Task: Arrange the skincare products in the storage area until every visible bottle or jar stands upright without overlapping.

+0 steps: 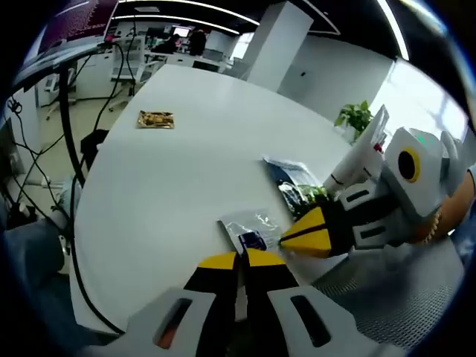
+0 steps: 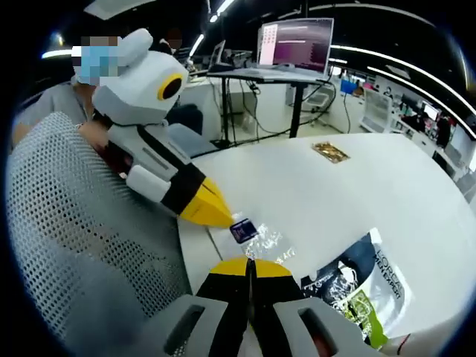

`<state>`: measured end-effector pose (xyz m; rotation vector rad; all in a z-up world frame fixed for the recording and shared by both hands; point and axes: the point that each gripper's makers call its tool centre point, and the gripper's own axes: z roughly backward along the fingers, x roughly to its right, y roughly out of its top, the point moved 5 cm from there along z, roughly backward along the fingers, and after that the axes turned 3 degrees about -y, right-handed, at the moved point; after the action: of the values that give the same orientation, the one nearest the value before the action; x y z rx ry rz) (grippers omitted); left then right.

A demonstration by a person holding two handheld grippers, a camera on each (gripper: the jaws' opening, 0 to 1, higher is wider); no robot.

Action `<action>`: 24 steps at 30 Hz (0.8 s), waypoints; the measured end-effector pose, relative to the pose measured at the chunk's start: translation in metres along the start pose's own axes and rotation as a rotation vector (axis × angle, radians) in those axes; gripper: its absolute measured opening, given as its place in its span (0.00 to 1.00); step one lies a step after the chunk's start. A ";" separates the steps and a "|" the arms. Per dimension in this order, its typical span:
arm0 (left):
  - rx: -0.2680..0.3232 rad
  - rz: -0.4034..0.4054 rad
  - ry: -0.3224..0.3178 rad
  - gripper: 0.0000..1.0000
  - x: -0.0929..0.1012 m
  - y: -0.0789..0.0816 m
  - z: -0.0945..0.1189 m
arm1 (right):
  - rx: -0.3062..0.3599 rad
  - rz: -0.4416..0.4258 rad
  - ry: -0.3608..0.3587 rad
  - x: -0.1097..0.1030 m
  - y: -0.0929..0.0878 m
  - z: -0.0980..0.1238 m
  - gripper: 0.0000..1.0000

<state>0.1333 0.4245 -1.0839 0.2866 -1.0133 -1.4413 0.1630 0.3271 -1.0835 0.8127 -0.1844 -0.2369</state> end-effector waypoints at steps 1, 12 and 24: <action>0.013 -0.013 0.020 0.00 -0.004 0.001 0.000 | -0.013 0.003 0.001 0.000 -0.001 0.000 0.00; 0.009 -0.033 -0.014 0.00 -0.001 0.005 -0.002 | -0.015 0.001 -0.026 0.002 -0.002 0.003 0.00; 0.038 -0.048 -0.015 0.00 0.000 0.013 -0.002 | -0.025 -0.028 -0.016 0.005 0.001 0.008 0.00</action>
<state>0.1436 0.4259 -1.0751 0.3304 -1.0528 -1.4702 0.1661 0.3211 -1.0773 0.7889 -0.1844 -0.2719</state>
